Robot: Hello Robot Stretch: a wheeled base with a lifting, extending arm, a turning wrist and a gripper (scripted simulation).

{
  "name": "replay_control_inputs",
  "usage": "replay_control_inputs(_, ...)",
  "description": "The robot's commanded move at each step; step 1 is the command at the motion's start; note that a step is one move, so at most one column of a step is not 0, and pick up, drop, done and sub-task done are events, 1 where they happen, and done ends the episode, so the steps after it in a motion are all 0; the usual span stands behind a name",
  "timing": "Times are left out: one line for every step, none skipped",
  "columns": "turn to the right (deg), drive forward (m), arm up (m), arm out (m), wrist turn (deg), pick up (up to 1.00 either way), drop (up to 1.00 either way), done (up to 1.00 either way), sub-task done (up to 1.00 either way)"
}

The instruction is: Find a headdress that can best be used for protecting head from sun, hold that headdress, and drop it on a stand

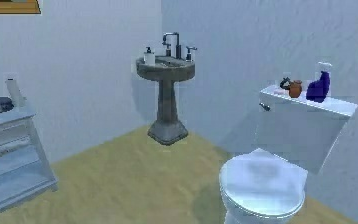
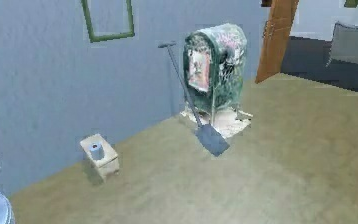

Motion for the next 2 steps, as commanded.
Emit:
replay_control_inputs(-39.0,0.00,0.00,0.00,0.0,0.00,0.00,0.00,0.00)
replay_control_inputs(-3.0,0.00,0.00,0.00,0.0,0.00,0.00,0.00,0.00)
